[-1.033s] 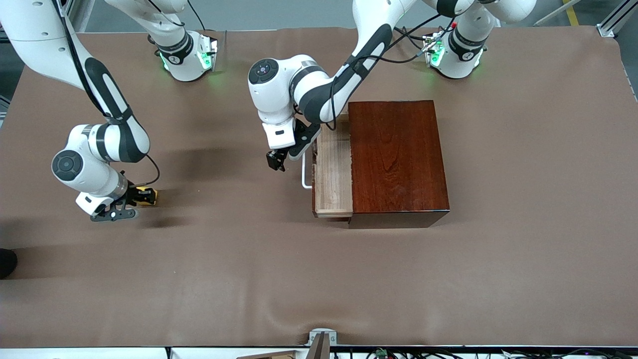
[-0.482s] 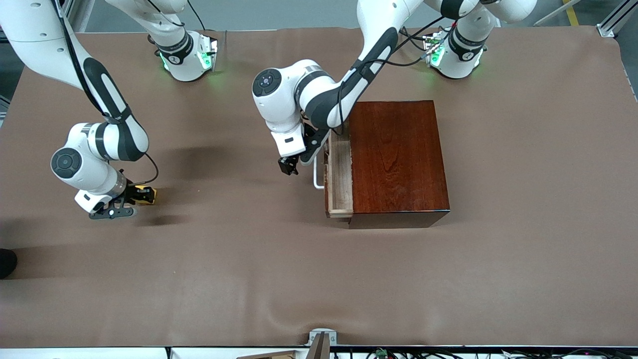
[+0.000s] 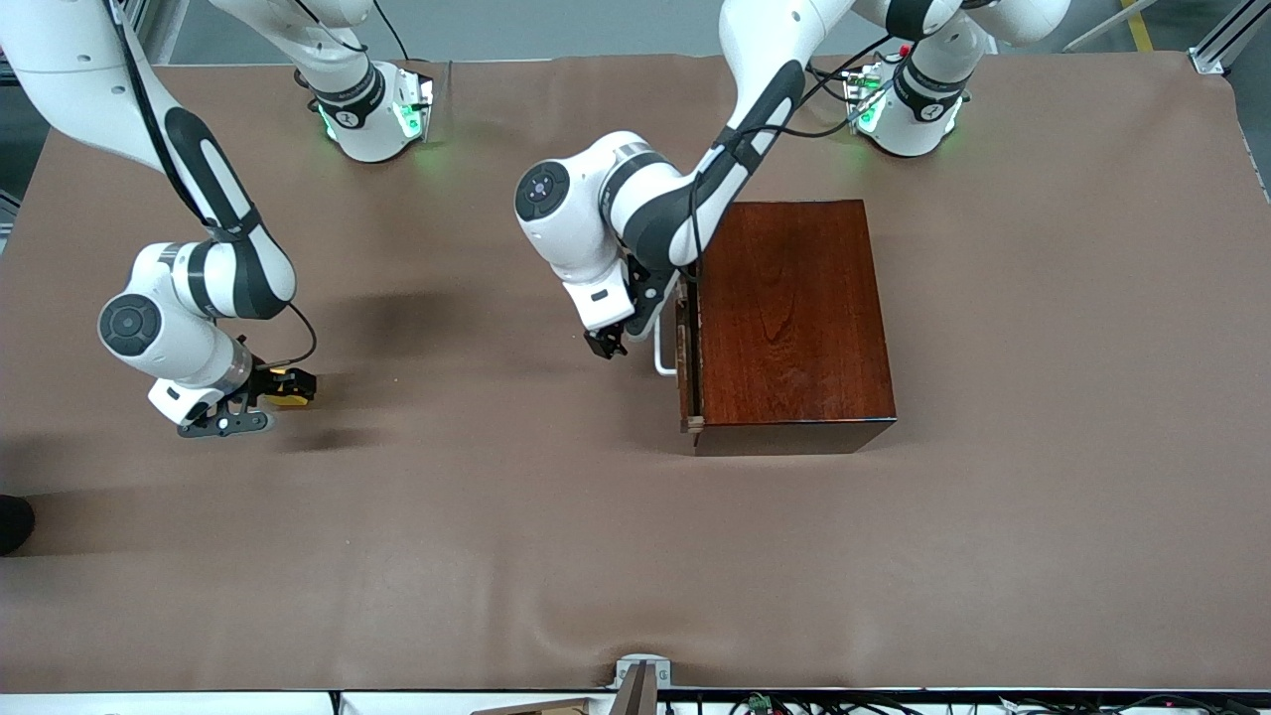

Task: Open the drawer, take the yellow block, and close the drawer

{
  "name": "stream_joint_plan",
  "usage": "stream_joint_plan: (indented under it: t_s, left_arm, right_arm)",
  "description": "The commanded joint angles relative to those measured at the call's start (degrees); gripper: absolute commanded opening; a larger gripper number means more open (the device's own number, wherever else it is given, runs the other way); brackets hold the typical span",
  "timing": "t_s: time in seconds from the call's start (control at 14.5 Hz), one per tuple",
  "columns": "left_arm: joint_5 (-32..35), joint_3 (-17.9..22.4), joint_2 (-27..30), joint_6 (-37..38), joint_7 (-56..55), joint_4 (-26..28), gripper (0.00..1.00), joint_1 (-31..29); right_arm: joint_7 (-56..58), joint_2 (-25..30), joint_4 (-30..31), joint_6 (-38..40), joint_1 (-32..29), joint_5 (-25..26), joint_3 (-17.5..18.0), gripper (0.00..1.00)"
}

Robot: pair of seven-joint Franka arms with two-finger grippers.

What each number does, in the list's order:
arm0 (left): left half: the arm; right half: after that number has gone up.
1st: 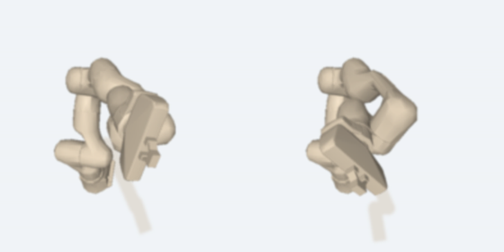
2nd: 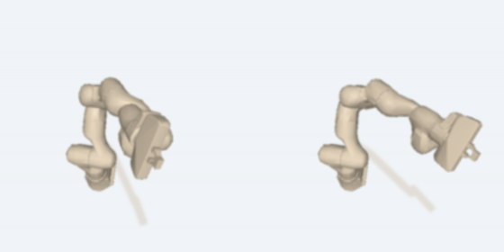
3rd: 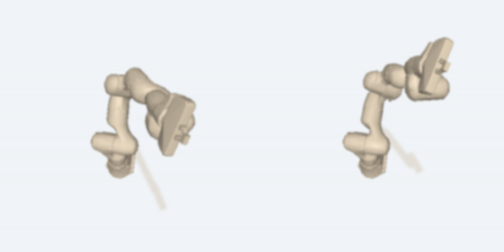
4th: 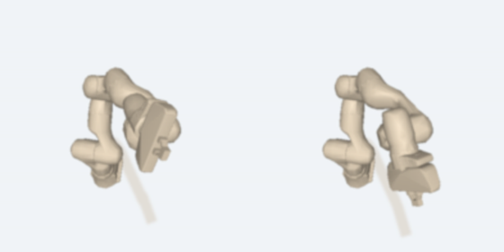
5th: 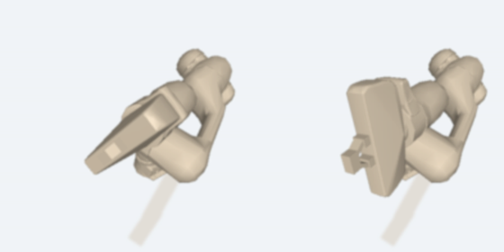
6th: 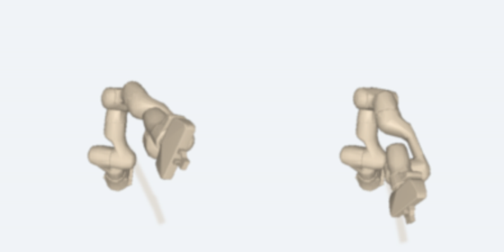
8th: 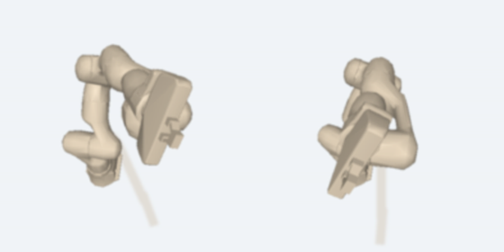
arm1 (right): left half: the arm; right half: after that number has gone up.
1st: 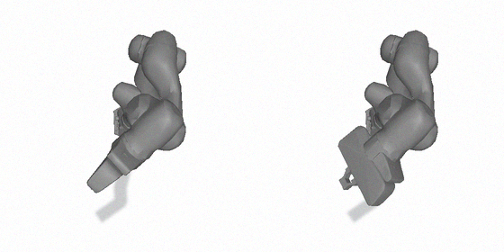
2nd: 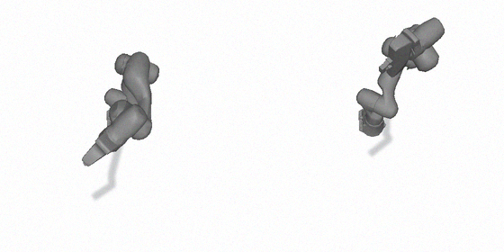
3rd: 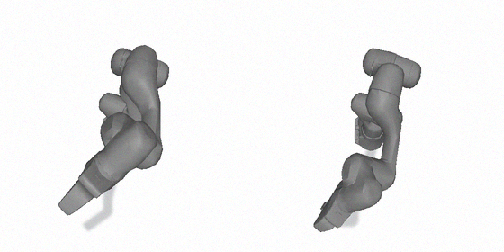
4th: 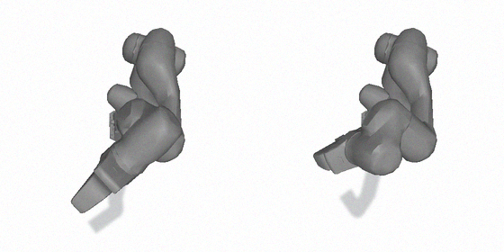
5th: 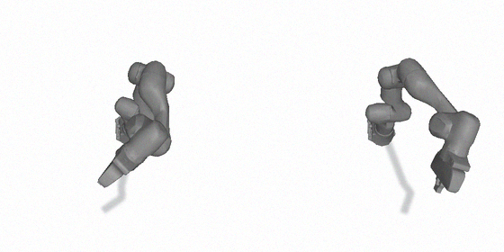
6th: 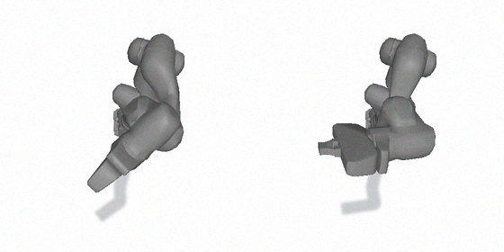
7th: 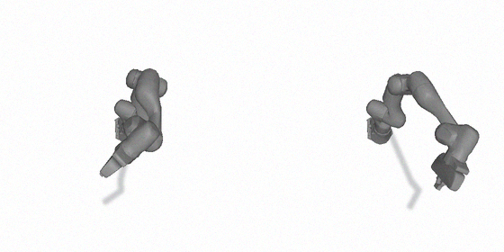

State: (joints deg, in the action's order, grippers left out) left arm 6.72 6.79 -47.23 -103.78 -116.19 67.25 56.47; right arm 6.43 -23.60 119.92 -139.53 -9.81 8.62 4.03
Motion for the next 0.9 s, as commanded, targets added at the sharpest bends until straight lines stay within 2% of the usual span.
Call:
stream_joint_plan:
  t_s: [0.0,0.41,0.62,0.83]
  left_arm:
    - [1.01,0.59,0.91,1.83,-0.09,0.69,1.0,-1.27]
    - [-0.22,0.5,0.99,2.62,0.0,0.34,1.0,-2.5]
    - [-0.48,0.06,3.62,2.62,0.35,0.16,1.0,-2.76]
    - [-0.48,0.5,7.39,1.92,2.45,0.07,1.0,-3.82]
  right_arm:
    - [-0.46,2.5,-2.76,6.1,0.05,0.88,0.72,1.0]
    - [-0.37,6.63,-4.69,8.82,1.19,0.79,1.16,1.0]
    - [-0.46,8.04,-9.69,16.45,3.3,0.35,1.16,1.0]
    - [-0.46,8.65,-16.1,23.67,3.92,-2.19,1.16,1.0]
